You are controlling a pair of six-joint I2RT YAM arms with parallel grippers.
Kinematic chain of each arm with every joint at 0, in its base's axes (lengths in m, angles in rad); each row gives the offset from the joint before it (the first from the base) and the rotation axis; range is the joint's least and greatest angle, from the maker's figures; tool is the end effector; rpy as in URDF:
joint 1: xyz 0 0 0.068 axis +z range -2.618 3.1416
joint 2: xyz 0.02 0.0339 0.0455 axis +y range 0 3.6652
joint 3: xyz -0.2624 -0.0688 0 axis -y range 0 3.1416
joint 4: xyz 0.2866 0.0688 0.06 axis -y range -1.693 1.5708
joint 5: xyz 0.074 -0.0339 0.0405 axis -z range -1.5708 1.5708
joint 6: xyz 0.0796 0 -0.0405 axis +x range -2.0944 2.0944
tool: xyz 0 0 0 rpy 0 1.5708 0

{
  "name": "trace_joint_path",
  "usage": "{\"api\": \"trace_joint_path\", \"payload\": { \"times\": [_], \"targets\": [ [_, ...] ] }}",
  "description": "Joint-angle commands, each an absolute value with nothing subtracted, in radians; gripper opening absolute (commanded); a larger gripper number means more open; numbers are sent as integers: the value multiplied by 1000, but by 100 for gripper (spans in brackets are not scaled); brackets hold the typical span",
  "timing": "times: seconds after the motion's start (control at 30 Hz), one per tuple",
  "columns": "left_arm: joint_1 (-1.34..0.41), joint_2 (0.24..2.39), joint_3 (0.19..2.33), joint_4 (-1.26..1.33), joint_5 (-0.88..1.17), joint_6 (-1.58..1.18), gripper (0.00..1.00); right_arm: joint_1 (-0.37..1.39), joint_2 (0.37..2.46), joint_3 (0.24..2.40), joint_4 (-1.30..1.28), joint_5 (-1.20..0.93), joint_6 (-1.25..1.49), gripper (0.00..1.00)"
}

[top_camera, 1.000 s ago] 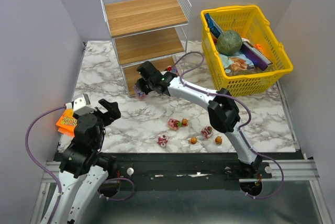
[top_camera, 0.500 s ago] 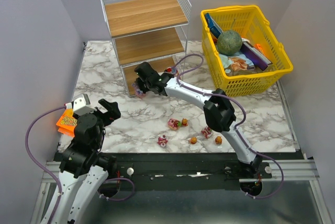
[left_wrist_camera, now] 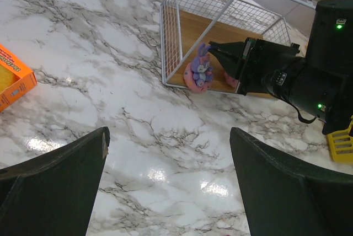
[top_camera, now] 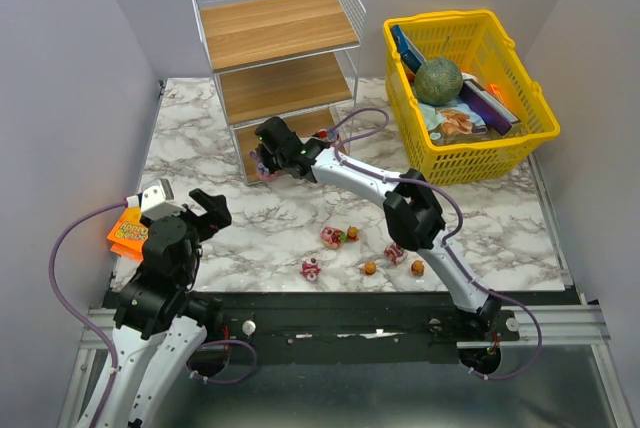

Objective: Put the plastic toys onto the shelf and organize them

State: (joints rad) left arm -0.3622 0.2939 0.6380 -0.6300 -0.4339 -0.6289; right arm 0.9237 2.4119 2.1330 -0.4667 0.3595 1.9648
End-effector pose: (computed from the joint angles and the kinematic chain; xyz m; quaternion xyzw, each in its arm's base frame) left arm 0.1603 -0.0249 0.3014 -0.2318 0.7578 -0.1266 0.5967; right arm 0.3942 0.4752 0.1665 0.5105 0.7463 0.3707 0.2123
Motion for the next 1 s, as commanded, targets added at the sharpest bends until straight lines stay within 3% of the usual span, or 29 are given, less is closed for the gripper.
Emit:
{"api": "trace_joint_path", "payload": {
  "times": [0.0,0.43,0.77,0.97],
  "targets": [
    [-370,302,626,-620,-456,-629,99,925,2453,2178,-454,454,1991,1],
    [-374,313,627,-620,-454,-627,99,923,2485,2220,-439,505,2003,4],
    [-374,316,627,-620,-454,-627,99,923,2471,2189,-433,500,2017,27],
    [-376,313,627,-621,-454,-627,99,923,2465,2175,-423,492,2031,33]
  ]
}}
